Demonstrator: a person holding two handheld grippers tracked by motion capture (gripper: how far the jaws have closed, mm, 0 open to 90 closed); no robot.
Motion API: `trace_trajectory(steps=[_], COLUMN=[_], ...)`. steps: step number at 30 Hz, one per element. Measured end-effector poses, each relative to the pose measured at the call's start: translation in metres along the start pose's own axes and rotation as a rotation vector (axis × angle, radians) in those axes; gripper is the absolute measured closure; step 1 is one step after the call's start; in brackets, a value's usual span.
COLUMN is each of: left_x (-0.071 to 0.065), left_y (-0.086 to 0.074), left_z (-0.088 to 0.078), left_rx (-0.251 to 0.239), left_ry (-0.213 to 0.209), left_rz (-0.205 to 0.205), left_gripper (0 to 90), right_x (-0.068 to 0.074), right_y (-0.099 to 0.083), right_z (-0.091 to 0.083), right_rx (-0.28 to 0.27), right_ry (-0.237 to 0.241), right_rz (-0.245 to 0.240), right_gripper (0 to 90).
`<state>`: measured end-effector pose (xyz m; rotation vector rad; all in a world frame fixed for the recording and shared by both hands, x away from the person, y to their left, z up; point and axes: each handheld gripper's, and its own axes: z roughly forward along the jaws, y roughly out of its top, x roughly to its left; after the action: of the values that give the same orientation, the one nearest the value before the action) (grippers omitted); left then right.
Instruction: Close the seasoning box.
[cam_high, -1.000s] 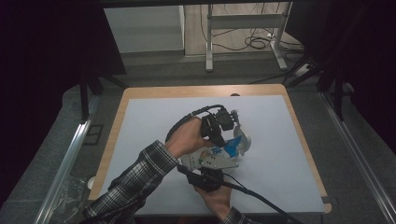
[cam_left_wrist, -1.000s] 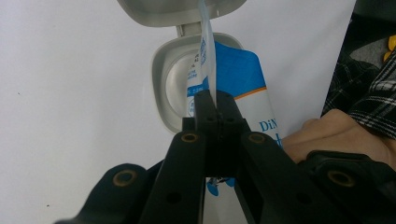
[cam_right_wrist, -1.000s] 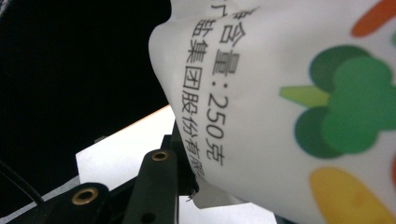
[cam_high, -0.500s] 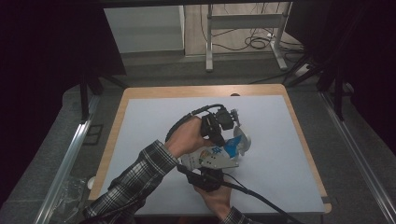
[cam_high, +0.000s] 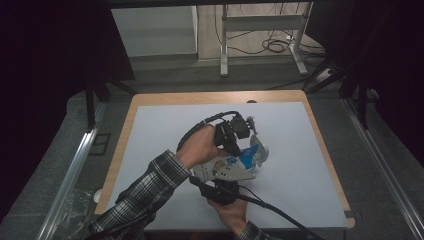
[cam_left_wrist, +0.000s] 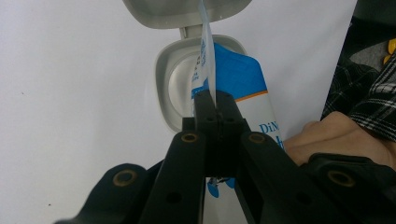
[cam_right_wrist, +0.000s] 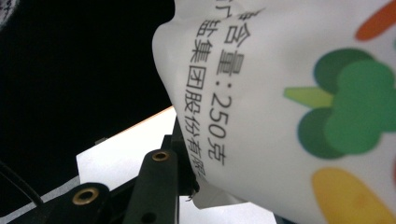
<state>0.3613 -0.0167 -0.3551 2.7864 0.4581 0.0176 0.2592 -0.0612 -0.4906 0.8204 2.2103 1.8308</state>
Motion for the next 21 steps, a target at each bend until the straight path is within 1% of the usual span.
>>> trace_trajectory(steps=[8, 17, 21], left_x=[0.0008, 0.0014, 0.0015], left_y=[-0.0005, -0.0007, -0.0007], left_z=[-0.0008, -0.0017, -0.0023], left_rx=[-0.005, -0.009, -0.010], left_ry=[0.007, 0.008, 0.012], left_rz=[-0.005, -0.007, -0.008], left_gripper=[90.0, 90.0, 90.0], right_x=[-0.0003, -0.0012, -0.0008], right_y=[0.0000, -0.0006, -0.0001], right_z=[0.0005, 0.0015, 0.0013], right_rx=[0.005, 0.004, 0.007], right_ry=[0.000, -0.005, -0.002], right_rz=[-0.002, -0.017, -0.009], right_gripper=[70.0, 70.0, 70.1])
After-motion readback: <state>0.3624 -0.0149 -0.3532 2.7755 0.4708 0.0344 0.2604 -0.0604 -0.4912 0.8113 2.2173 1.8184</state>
